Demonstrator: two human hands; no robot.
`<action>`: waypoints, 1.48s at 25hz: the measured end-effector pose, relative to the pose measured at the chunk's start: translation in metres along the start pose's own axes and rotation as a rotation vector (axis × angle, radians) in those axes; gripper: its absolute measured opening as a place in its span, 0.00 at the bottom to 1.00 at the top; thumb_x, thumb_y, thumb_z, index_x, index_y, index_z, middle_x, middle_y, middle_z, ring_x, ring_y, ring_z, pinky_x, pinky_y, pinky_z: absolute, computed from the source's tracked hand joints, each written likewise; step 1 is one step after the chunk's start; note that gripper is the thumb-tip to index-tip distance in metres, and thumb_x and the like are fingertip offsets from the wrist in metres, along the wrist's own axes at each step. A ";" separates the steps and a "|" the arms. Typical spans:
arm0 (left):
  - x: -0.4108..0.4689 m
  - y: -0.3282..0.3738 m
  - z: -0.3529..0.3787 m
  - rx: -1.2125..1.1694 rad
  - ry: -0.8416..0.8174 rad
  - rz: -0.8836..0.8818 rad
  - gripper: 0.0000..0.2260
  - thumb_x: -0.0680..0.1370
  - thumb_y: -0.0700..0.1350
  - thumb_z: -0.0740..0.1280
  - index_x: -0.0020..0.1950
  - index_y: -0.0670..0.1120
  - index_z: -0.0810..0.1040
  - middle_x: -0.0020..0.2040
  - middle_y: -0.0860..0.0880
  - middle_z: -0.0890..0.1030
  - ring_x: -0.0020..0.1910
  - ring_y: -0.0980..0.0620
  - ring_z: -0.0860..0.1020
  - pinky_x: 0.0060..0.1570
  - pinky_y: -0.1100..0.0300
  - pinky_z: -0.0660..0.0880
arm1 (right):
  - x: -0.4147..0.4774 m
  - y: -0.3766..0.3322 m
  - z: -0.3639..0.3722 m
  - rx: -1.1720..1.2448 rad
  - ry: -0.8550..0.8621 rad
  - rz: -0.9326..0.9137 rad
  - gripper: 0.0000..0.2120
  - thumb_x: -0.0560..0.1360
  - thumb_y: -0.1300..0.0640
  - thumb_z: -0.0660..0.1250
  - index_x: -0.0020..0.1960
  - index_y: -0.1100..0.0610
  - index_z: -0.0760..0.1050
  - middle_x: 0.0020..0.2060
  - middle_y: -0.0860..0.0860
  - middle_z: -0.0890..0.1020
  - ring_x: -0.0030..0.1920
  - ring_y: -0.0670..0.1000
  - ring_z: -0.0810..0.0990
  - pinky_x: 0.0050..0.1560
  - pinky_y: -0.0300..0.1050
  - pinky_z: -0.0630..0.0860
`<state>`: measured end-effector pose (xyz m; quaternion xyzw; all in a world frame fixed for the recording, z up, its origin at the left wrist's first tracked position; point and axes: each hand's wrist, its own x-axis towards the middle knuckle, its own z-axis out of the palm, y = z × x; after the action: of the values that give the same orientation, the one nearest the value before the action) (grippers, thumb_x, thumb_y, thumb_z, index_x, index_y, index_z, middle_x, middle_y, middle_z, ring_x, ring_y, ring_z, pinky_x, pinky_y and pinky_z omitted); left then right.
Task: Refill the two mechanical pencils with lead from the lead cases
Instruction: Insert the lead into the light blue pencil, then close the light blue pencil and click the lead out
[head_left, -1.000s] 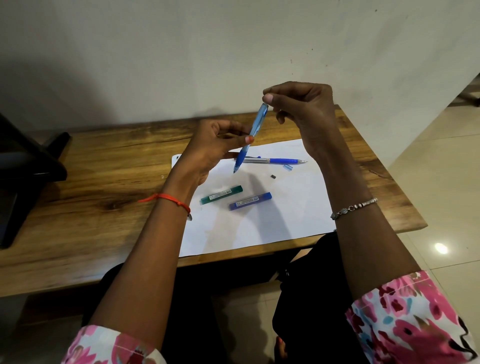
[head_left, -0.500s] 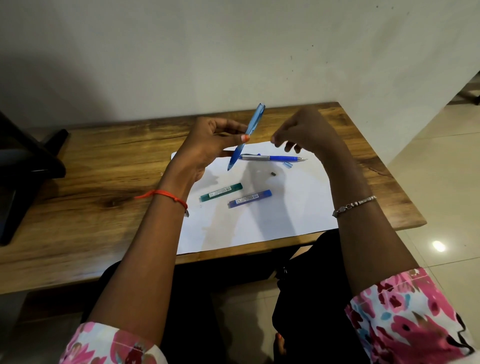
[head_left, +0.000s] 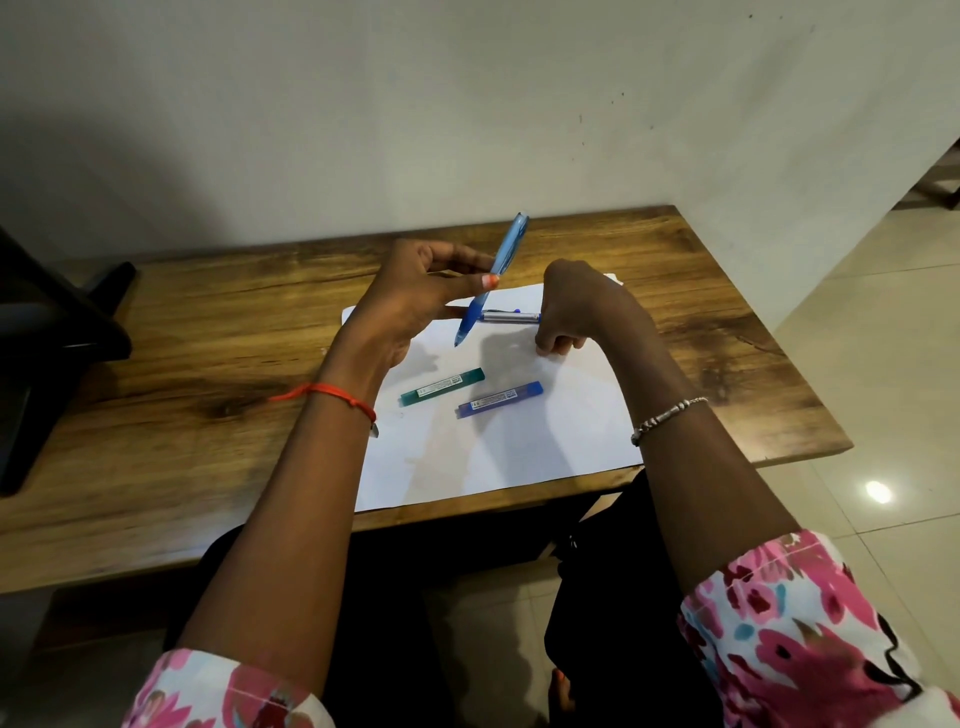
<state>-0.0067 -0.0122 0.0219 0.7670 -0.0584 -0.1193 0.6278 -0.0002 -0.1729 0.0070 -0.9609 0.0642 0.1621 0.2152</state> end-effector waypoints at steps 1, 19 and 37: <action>0.000 0.000 0.000 0.000 0.001 -0.001 0.06 0.72 0.37 0.70 0.47 0.44 0.79 0.42 0.50 0.80 0.44 0.53 0.79 0.45 0.59 0.80 | -0.002 0.000 -0.002 0.013 -0.011 -0.004 0.11 0.65 0.68 0.74 0.38 0.61 0.71 0.30 0.54 0.77 0.27 0.50 0.79 0.35 0.43 0.80; 0.001 -0.001 -0.001 -0.043 -0.013 -0.012 0.05 0.72 0.37 0.70 0.43 0.46 0.79 0.41 0.51 0.81 0.41 0.55 0.79 0.37 0.65 0.80 | -0.005 0.006 -0.031 1.223 0.187 -0.549 0.06 0.72 0.70 0.67 0.41 0.62 0.81 0.32 0.52 0.83 0.32 0.50 0.76 0.33 0.38 0.73; -0.002 0.001 -0.003 -0.017 -0.003 -0.004 0.05 0.72 0.36 0.69 0.45 0.44 0.78 0.40 0.51 0.80 0.40 0.56 0.79 0.32 0.69 0.78 | -0.008 0.005 -0.032 0.974 0.229 -0.656 0.06 0.73 0.70 0.65 0.45 0.62 0.79 0.30 0.48 0.82 0.32 0.47 0.79 0.37 0.39 0.77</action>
<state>-0.0080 -0.0094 0.0236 0.7616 -0.0569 -0.1221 0.6338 0.0002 -0.1908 0.0356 -0.7325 -0.1461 -0.0654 0.6617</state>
